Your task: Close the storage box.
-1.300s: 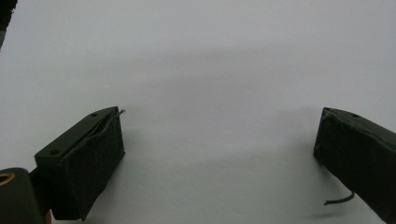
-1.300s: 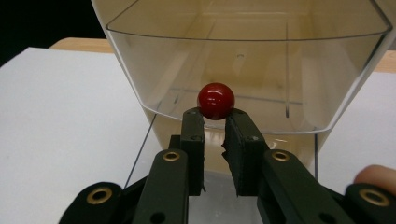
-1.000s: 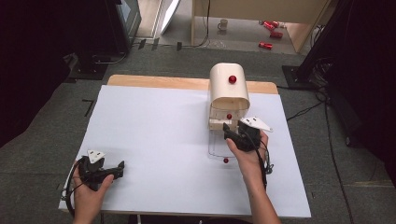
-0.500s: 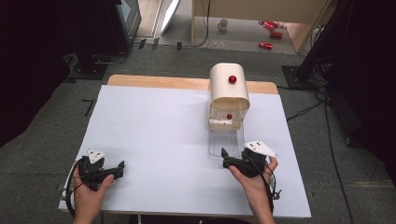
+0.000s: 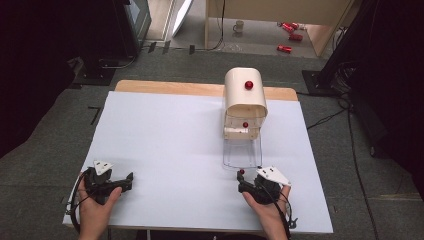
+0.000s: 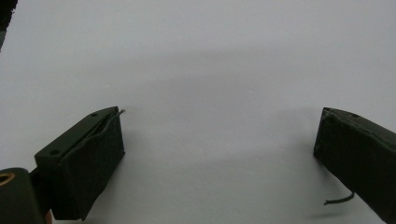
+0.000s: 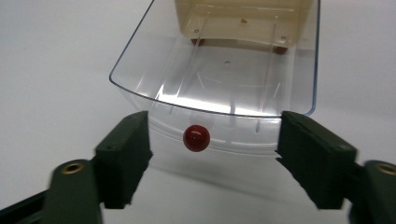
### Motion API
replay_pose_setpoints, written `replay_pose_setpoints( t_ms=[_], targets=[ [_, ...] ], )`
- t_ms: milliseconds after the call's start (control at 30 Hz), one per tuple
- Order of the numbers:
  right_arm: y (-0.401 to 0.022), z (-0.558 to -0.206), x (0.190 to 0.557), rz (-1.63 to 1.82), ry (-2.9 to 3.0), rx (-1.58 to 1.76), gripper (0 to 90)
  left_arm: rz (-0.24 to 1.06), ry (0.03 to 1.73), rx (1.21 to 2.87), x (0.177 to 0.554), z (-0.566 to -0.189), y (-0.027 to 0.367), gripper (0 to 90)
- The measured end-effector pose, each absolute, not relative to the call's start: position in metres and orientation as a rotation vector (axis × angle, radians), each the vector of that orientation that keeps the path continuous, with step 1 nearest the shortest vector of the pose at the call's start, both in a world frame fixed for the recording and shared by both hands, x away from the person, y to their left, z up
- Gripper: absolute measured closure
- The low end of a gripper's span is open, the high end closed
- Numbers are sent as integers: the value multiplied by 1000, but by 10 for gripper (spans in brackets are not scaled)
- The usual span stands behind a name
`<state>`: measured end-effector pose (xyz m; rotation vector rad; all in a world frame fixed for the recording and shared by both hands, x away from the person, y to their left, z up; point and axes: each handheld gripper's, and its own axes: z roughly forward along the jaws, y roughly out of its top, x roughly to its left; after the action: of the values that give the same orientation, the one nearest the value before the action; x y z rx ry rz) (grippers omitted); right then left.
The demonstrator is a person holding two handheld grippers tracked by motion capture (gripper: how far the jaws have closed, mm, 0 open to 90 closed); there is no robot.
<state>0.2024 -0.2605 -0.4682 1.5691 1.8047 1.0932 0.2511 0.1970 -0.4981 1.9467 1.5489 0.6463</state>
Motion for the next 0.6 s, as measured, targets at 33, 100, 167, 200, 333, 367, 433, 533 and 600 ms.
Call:
replay_pose_setpoints(
  t_ms=[33, 100, 167, 200, 333, 367, 433, 533, 600],
  targets=[
    [-261, -468, 202, 1093, 1805, 1569, 325, 646, 1549, 1947, 251, -498, 197, 16],
    [-262, -469, 202, 1102, 1784, 1579, 398, 647, 1549, 1947, 251, -498, 197, 16],
    [-262, -470, 201, 1092, 1763, 1593, 426, 646, 1549, 1947, 251, -498, 197, 16],
    [-261, -474, 199, 1075, 1764, 1602, 448, 647, 1549, 1947, 251, -498, 197, 16],
    [-259, -482, 199, 1047, 1779, 1622, 505, 647, 1549, 1946, 251, -498, 197, 16],
    [-258, -484, 199, 1039, 1783, 1630, 530, 647, 1549, 1946, 251, -498, 197, 16],
    [-258, -487, 202, 1038, 1777, 1643, 573, 647, 1549, 1946, 251, -498, 197, 16],
    [-258, -488, 204, 1083, 1777, 1646, 623, 646, 1549, 1946, 251, -498, 197, 16],
    [-254, -488, 205, 1092, 1792, 1632, 667, 646, 1549, 1946, 251, -498, 197, 16]
  ],
)
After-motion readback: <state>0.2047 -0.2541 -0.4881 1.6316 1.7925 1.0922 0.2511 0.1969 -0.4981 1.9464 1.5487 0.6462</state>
